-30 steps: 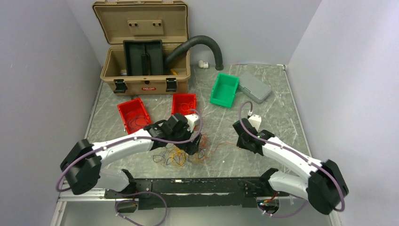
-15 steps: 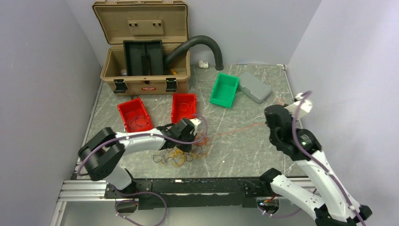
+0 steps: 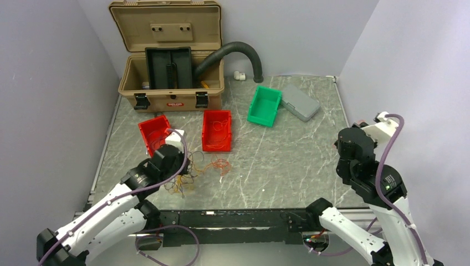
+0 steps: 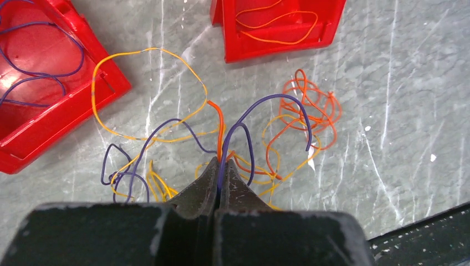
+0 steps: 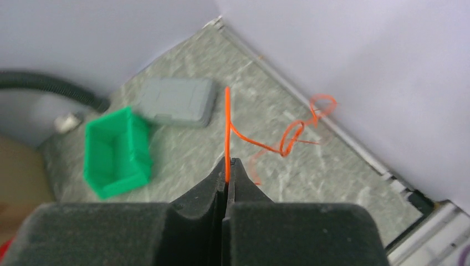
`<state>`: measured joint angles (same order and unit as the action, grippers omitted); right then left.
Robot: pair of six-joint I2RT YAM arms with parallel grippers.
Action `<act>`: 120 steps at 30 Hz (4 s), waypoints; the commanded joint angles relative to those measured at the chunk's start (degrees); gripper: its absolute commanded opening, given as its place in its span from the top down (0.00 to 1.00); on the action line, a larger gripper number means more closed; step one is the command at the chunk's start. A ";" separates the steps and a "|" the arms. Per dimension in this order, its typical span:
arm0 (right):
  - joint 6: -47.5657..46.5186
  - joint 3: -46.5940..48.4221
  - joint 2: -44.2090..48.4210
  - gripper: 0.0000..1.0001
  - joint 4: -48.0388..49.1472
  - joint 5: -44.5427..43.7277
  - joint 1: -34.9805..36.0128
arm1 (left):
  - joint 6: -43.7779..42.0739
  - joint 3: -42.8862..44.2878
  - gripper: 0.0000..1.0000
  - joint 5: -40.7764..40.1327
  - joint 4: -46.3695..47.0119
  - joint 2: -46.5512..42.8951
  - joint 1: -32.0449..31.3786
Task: Untangle the cables
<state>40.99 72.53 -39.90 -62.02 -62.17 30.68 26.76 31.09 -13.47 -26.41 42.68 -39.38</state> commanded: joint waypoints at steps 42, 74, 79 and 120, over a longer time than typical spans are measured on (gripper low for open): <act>-24.01 42.59 -44.89 1.00 42.22 68.86 2.49 | -1.95 8.48 1.00 34.66 -9.20 5.33 0.07; -24.40 19.13 -55.63 1.00 56.02 74.21 5.23 | -3.12 8.29 1.00 30.38 -11.42 3.94 0.11; -24.66 13.20 -57.06 1.00 56.71 73.60 7.00 | -3.55 8.45 1.00 29.75 -12.23 3.84 0.07; -21.89 9.77 -59.63 1.00 42.35 58.58 11.46 | -3.74 8.43 1.00 30.24 -11.82 5.08 0.09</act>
<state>19.77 80.64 -102.56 -18.35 -2.42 42.00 23.40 38.35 16.62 -38.89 47.88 -39.18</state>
